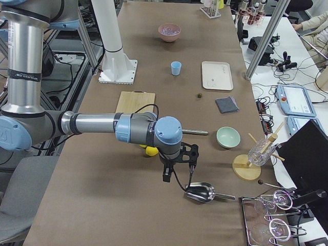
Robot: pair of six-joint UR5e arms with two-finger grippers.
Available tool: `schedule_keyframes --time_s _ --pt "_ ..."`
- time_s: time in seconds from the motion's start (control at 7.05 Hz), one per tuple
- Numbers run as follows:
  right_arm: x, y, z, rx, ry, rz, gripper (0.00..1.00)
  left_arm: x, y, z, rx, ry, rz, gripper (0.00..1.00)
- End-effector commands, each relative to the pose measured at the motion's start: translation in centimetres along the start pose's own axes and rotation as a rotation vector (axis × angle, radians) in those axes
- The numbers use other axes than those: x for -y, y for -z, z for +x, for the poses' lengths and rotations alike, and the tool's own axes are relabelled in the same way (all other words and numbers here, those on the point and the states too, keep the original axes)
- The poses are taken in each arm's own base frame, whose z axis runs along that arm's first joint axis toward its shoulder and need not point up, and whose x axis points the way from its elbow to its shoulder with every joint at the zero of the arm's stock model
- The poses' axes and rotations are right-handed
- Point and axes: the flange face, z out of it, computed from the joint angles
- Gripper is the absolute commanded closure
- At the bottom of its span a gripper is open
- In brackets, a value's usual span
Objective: Mash ice and strawberries in cup
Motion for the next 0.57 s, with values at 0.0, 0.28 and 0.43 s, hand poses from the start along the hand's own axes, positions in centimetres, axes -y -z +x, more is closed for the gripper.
schedule_keyframes --time_s 0.0,0.28,0.43 --pt "0.22 0.17 -0.38 0.013 0.005 0.004 0.00 -0.27 -0.46 -0.42 -0.001 0.011 -0.012 0.02" --pt "0.35 0.37 -0.54 0.018 0.008 0.008 0.00 -0.31 -0.73 -0.67 -0.003 0.015 -0.016 0.02" --pt "0.41 0.42 -0.59 0.018 0.007 0.009 0.00 -0.23 -0.51 -0.46 -0.003 -0.001 -0.004 0.02"
